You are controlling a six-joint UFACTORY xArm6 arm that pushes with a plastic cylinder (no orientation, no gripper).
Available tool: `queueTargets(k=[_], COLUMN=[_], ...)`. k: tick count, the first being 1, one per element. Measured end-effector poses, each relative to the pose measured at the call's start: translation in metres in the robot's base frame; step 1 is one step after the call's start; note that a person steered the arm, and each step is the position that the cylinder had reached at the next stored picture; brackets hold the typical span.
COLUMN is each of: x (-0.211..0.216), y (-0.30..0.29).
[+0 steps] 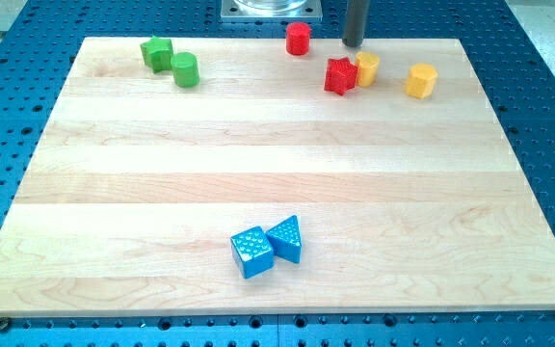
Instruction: Move the red circle diagonal to the top right of the green circle
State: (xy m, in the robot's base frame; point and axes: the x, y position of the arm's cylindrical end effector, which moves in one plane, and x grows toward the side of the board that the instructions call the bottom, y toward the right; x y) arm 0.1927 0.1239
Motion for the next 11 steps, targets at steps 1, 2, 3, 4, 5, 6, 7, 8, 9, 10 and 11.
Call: queueTargets(k=[1,2,3,4,5,6,7,8,9,10,11], x=[-0.001,-0.001,-0.001,0.000,0.003,0.057,0.113,0.127,0.203,0.194,0.165], y=[-0.006,-0.009,-0.011,-0.027,-0.055,-0.141,-0.136,-0.090,-0.056,0.004,0.047])
